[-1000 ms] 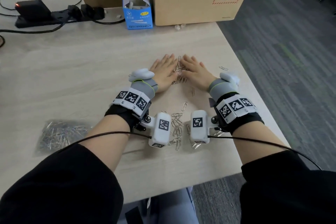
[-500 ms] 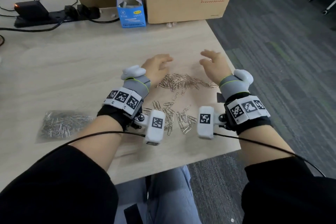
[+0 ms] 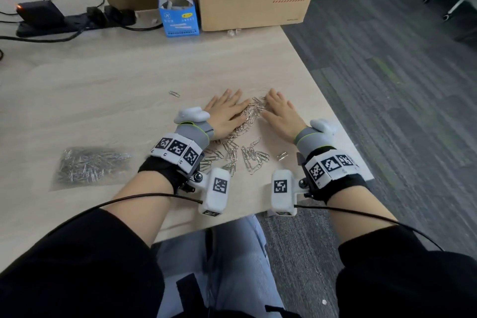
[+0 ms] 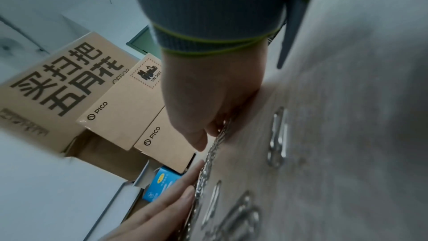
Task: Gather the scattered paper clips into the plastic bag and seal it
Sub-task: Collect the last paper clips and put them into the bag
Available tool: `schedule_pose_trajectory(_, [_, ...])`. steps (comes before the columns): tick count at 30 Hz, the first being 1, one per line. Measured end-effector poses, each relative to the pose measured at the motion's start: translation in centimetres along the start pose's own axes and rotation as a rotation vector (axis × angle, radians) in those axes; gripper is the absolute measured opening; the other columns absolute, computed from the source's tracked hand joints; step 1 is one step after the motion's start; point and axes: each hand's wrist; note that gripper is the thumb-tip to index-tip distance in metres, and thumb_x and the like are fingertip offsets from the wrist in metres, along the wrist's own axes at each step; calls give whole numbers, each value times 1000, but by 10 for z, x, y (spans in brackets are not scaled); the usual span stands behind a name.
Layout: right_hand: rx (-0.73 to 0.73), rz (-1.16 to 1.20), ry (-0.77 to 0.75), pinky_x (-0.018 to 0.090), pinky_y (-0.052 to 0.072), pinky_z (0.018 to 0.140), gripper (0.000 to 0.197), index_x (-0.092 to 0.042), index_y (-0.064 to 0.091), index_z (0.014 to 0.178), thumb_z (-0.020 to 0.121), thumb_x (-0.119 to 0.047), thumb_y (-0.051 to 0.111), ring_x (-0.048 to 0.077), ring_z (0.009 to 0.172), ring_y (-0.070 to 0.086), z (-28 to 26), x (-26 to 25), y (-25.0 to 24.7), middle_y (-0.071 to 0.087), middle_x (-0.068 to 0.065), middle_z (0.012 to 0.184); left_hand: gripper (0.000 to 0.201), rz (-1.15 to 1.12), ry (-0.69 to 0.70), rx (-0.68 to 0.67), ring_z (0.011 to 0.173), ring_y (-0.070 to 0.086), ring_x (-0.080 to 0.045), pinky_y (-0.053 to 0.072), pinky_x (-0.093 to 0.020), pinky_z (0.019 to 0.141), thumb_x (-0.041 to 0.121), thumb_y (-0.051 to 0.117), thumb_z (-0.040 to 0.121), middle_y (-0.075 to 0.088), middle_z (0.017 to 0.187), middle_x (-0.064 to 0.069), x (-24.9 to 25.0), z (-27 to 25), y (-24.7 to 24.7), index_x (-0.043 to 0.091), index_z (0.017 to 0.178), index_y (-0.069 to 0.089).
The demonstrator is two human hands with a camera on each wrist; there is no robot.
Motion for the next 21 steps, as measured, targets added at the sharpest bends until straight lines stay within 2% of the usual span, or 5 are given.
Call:
schedule_pose_trajectory(6, [-98,161,-83,25,3,115,49,-5,29,146,99,-14,40,16,147,7,-32,-16,5,11,6,158,43,-402,58,16,144,21,-19,14,-36,119,25,51,93,32,151,-5,8,-26,-3,17,134,46])
schedule_pose_trajectory(9, [-32,356,-56,18,24,108,36,-1,55,130,95,-9,46,17,137,38,-37,-22,2,42,8,146,40,-632,-16,315,116,58,-20,42,-37,105,27,53,77,65,122,-7,2,-38,-11,17,113,66])
schedule_pose_trajectory(12, [75,384,-5,8,30,92,35,-2,58,127,94,-9,47,16,128,47,-33,-29,0,54,8,136,42,-542,-156,523,128,47,-24,36,-33,108,12,51,80,52,137,-10,-17,-37,-21,15,121,60])
schedule_pose_trajectory(17, [-61,252,-32,23,12,114,46,-5,39,142,97,-15,45,17,145,20,-27,-36,11,25,7,155,51,-68,-447,275,143,13,-31,18,-46,113,24,42,93,16,154,-18,-54,-30,-21,8,140,31])
schedule_pose_trajectory(21, [-150,127,-74,33,-2,118,50,-10,30,147,99,-16,41,16,147,2,-29,-38,18,11,3,159,53,-115,-322,161,146,3,-25,7,-42,116,23,34,98,6,157,-14,-52,-38,-19,2,144,17])
Point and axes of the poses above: each hand's wrist, its own z-axis towards the middle knuckle, its own y-axis out of the palm, x = y × z
